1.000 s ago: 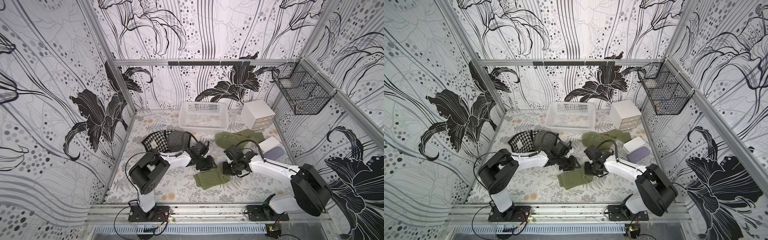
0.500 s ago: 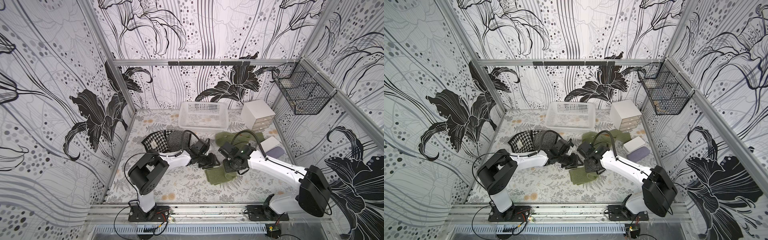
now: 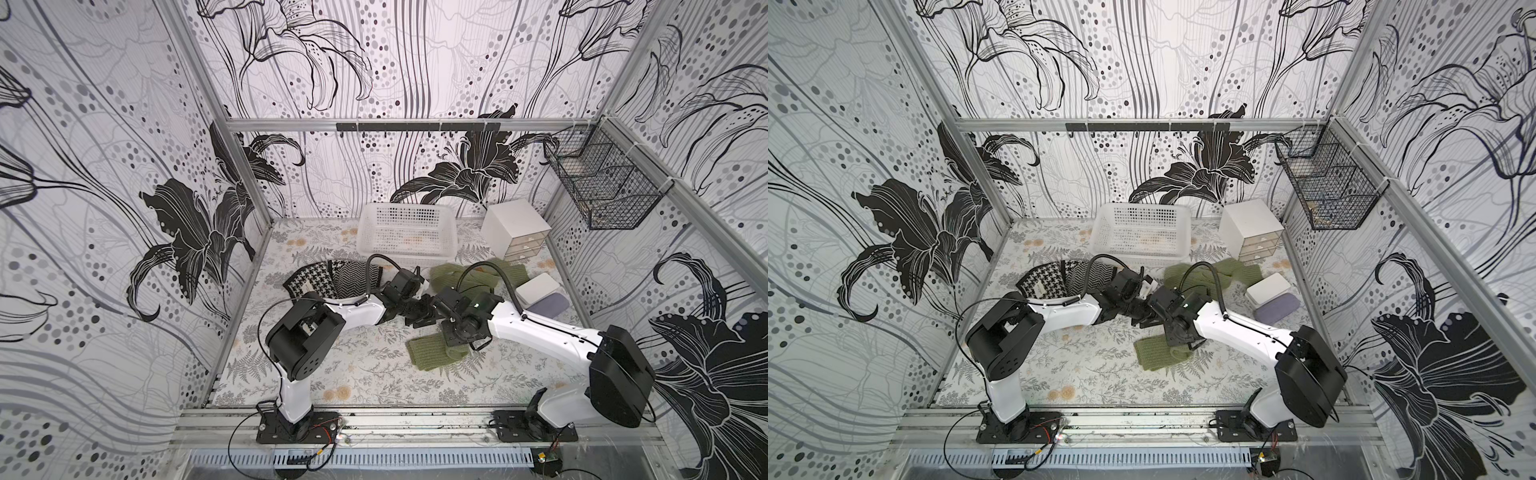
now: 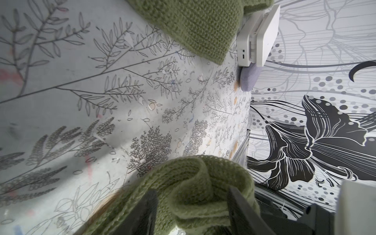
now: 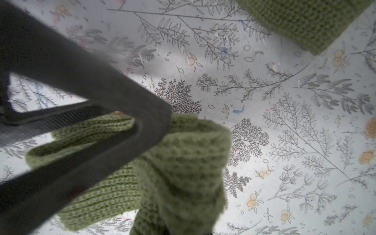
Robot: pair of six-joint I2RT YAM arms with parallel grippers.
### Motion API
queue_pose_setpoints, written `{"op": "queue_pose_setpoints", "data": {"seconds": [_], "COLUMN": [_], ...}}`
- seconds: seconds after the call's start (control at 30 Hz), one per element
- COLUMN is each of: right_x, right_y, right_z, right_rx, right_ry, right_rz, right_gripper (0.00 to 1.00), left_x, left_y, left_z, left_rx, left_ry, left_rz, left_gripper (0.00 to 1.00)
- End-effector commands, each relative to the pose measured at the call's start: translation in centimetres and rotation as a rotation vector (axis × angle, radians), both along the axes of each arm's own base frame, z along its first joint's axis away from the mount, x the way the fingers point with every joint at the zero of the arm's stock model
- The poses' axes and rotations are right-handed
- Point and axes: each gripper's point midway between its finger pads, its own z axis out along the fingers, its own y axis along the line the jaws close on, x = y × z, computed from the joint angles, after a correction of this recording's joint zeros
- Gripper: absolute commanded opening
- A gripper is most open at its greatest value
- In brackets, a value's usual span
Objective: Roll up the scarf and place it into the basket
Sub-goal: Roll the scarf at the center of the board.
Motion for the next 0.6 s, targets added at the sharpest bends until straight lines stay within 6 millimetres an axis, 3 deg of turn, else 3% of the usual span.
{"op": "queue_pose_setpoints", "data": {"seconds": [0.0,0.07,0.13,0.17,0.27,0.3,0.47,0.5,0.57], "right_x": [0.0,0.1,0.3,0.4,0.5,0.6,0.7,0.7,0.5], "right_y": [-0.1,0.1,0.1,0.1,-0.1,-0.1,0.1,0.3,0.3], "right_z": [-0.5,-0.7,-0.7,-0.6,-0.3,-0.2,-0.5,-0.5,-0.4], "right_rx": [-0.019,-0.014,-0.014,-0.014,-0.006,-0.003,0.011,0.025,0.038], "right_ry": [-0.019,-0.024,-0.036,-0.045,-0.07,-0.076,-0.085,-0.085,-0.086], "right_rz": [0.012,0.014,0.017,0.015,0.011,0.011,0.01,0.012,0.009], "right_gripper": [0.0,0.0,0.0,0.0,0.0,0.0,0.01,0.06,0.26], "left_x": [0.2,-0.2,-0.7,-0.8,-1.2,-1.4,-1.9,-2.0,-2.1], "left_y": [-1.6,-2.1,-2.5,-2.5,-2.4,-2.4,-2.5,-2.5,-2.3], "left_z": [2.3,2.6,2.8,2.8,1.9,1.7,1.6,1.6,1.3], "left_rx": [-0.104,-0.118,-0.14,-0.15,-0.151,-0.155,-0.184,-0.181,-0.17], "left_ry": [-0.014,-0.005,0.012,0.018,0.055,0.062,0.076,0.074,0.07], "left_rz": [-0.028,-0.047,-0.062,-0.063,-0.066,-0.066,-0.076,-0.078,-0.077], "left_gripper": [0.63,0.63,0.55,0.47,0.08,0.0,0.0,0.0,0.0]}}
